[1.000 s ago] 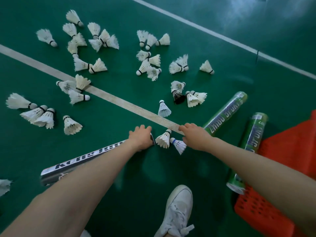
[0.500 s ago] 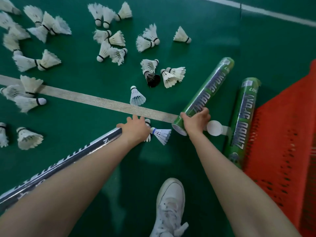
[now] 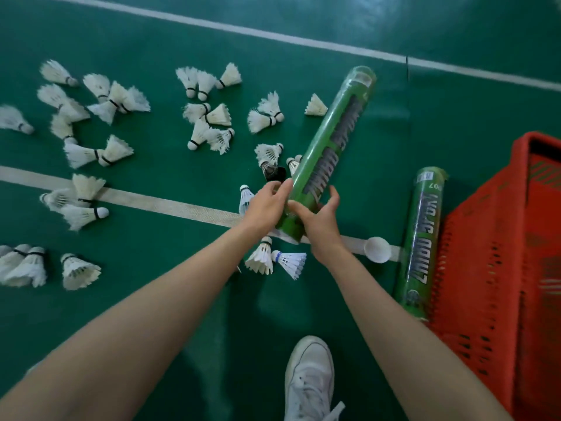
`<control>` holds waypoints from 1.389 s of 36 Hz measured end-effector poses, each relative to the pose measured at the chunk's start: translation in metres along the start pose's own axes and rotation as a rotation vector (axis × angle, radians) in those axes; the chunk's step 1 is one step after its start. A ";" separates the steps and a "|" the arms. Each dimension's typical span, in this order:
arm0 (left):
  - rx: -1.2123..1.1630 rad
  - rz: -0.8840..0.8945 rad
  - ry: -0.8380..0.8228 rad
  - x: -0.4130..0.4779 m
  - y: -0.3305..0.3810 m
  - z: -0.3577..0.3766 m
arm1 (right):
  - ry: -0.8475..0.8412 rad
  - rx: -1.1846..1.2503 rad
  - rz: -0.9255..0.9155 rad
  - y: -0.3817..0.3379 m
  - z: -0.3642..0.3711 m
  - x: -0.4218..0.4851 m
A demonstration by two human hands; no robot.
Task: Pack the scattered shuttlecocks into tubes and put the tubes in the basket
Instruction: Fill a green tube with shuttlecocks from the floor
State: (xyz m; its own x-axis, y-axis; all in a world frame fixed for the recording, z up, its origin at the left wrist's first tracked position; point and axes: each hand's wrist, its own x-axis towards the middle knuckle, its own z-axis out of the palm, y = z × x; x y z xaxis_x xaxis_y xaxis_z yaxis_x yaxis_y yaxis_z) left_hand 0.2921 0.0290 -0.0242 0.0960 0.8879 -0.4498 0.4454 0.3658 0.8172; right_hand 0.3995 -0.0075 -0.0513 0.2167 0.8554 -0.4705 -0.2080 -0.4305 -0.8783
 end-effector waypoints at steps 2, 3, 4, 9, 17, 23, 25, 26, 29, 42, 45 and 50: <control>-0.059 0.019 -0.014 -0.004 0.020 -0.019 | -0.092 -0.020 -0.037 -0.008 0.011 -0.012; -0.111 0.022 -0.027 -0.007 0.029 -0.030 | -0.140 -0.041 -0.060 -0.011 0.016 -0.017; -0.153 0.027 -0.034 -0.011 0.036 -0.042 | -0.193 -0.076 -0.088 -0.016 0.021 -0.024; -0.249 0.051 -0.007 -0.032 0.053 -0.093 | -0.388 -0.289 -0.172 -0.041 0.038 -0.046; 0.066 0.280 0.156 -0.099 0.043 -0.146 | -0.389 -0.251 -0.302 -0.142 0.093 -0.076; 0.383 0.310 0.221 -0.142 0.015 -0.185 | -0.252 -0.048 -0.396 -0.194 0.117 -0.106; 0.471 0.277 0.212 -0.149 0.007 -0.196 | -0.255 -0.052 -0.410 -0.191 0.125 -0.116; 0.520 0.255 0.197 -0.151 0.005 -0.200 | -0.258 -0.064 -0.417 -0.186 0.128 -0.121; 0.592 0.223 0.154 -0.151 0.002 -0.214 | -0.279 -0.080 -0.425 -0.165 0.144 -0.131; 0.758 0.308 0.255 -0.093 -0.028 -0.242 | -0.323 0.017 -0.226 -0.094 0.182 -0.079; 0.889 0.214 0.189 -0.072 -0.053 -0.231 | -0.330 0.012 -0.083 -0.069 0.173 -0.049; 1.044 0.072 0.063 -0.043 -0.104 -0.200 | -0.345 -0.377 0.073 -0.015 0.140 -0.006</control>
State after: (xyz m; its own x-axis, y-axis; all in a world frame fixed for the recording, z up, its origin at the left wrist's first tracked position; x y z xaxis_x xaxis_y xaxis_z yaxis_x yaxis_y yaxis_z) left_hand 0.0638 0.0082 -0.0174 0.1193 0.9220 -0.3684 0.9903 -0.0838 0.1111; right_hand 0.2681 0.0340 -0.0238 -0.1257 0.8370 -0.5325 0.1609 -0.5125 -0.8435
